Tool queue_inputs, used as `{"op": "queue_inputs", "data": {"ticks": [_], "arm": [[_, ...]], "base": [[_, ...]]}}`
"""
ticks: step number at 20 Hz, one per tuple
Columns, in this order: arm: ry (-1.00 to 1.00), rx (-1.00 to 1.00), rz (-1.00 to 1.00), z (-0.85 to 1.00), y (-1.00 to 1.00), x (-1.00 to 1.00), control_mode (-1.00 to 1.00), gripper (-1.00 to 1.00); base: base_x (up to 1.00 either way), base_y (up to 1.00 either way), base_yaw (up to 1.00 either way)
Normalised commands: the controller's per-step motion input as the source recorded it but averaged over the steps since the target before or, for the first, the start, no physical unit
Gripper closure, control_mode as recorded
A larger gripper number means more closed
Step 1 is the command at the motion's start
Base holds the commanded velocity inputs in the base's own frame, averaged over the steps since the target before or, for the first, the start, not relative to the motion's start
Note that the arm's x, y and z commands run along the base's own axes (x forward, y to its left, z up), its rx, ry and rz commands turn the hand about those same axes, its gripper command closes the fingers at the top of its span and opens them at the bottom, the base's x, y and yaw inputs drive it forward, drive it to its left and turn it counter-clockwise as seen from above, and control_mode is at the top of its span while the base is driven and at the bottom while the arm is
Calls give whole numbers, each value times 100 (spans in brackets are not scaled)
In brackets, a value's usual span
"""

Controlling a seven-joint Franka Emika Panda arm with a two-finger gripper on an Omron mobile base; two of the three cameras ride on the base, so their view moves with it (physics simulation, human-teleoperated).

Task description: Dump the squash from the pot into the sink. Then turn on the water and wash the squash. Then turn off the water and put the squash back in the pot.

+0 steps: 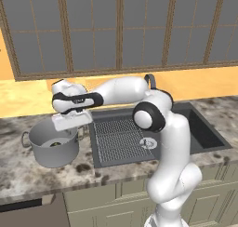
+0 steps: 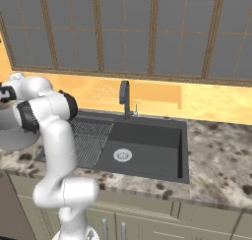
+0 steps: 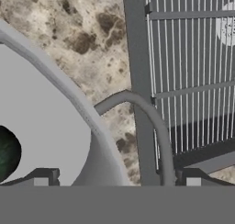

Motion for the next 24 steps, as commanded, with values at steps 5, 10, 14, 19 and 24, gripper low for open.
{"op": "queue_inputs", "data": {"ticks": [5, 10, 14, 19, 24], "arm": [[-10, 0, 0, -3, -21, -24, -100, -100], [-13, 0, 0, -3, -34, -31, -100, -100], [-5, 2, 0, -14, -25, -8, -100, -100], [0, 9, 1, -35, -2, 17, -100, -100], [7, 13, 3, -46, 0, 30, -100, 100]], "base": [[0, 0, 0], [0, 0, 0], [0, 0, 0], [0, 0, 0], [0, 0, 0]]}}
